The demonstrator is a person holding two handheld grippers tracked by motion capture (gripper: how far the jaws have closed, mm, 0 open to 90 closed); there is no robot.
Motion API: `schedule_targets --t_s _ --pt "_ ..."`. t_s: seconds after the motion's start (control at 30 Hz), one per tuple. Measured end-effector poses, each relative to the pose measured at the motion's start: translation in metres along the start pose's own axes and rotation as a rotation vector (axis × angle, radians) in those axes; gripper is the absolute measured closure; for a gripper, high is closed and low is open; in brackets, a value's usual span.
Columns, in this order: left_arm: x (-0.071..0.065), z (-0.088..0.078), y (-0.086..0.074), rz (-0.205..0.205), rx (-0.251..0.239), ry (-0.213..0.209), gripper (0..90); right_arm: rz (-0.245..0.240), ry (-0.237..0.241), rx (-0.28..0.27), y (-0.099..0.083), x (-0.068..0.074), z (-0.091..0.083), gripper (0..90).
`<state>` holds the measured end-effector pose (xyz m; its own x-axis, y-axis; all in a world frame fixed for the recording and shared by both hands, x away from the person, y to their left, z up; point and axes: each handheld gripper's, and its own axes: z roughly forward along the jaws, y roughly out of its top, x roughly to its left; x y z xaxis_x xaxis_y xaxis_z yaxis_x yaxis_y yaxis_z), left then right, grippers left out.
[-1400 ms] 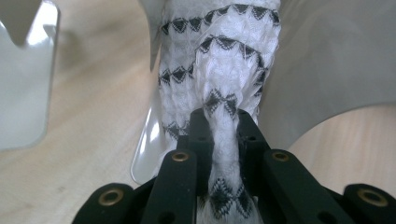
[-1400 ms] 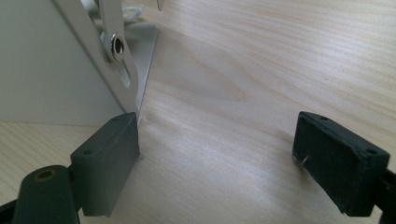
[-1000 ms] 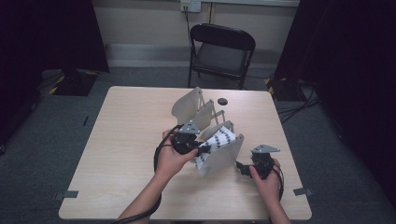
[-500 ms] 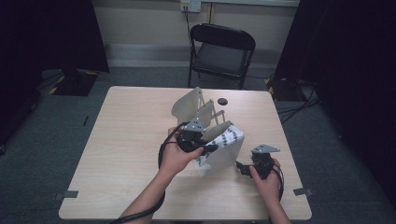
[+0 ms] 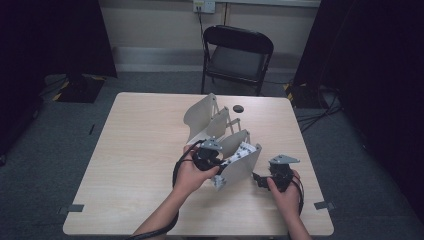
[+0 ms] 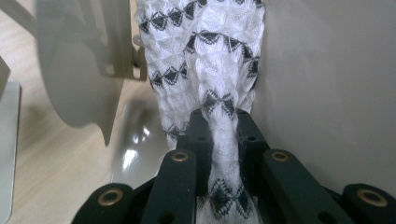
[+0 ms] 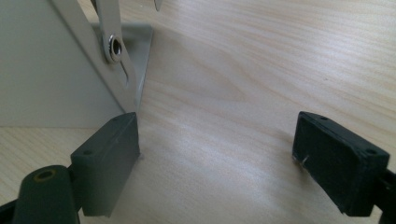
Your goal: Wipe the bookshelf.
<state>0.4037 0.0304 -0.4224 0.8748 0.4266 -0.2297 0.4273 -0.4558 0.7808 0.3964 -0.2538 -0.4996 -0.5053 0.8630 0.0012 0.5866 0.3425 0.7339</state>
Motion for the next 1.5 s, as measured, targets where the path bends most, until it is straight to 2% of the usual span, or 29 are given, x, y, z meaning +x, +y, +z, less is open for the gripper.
schedule_targets --t_s 0.17,0.6,0.83,1.0,1.1,1.2,1.23,1.27,1.33,1.4,1.43,1.5 --pt "0.004 0.012 -0.014 -0.025 0.016 -0.009 80.7 0.000 0.000 0.000 0.000 0.000 0.000 13.9" --pt "0.009 0.030 -0.041 -0.053 0.071 0.002 80.4 0.000 0.000 0.000 0.000 0.000 0.000 13.9" --pt "0.009 0.031 -0.045 -0.068 0.058 0.004 80.4 0.001 0.000 0.001 0.000 0.000 0.000 13.9" --pt "0.009 0.021 -0.037 -0.055 0.055 0.011 80.3 0.001 0.000 0.001 0.000 0.000 0.000 13.9" --pt "0.007 0.010 -0.026 -0.050 0.033 0.016 80.3 0.001 0.000 0.001 0.000 0.000 0.000 13.9" --pt "0.005 -0.006 -0.007 -0.035 0.009 0.033 80.3 0.000 -0.001 0.000 0.000 0.000 0.000 13.9" --pt "0.005 -0.006 -0.007 -0.035 0.009 0.033 80.3 0.000 -0.001 0.000 0.000 0.000 0.000 13.9" --pt "0.003 -0.017 0.006 -0.021 -0.008 0.047 80.3 0.001 -0.001 0.001 0.000 0.000 0.000 13.9" --pt "0.001 -0.025 0.018 -0.009 -0.019 0.055 80.3 0.001 -0.001 0.001 0.000 0.000 0.000 13.9" --pt "-0.003 -0.033 0.029 0.000 -0.034 0.054 80.3 0.001 -0.001 0.001 0.000 0.000 0.000 13.9" --pt "-0.003 -0.033 0.029 0.000 -0.034 0.054 80.3 0.001 -0.001 0.001 0.000 0.000 0.000 13.9" --pt "-0.007 -0.040 0.040 0.021 -0.044 0.058 80.3 0.001 -0.001 0.000 0.000 0.000 0.000 13.9"
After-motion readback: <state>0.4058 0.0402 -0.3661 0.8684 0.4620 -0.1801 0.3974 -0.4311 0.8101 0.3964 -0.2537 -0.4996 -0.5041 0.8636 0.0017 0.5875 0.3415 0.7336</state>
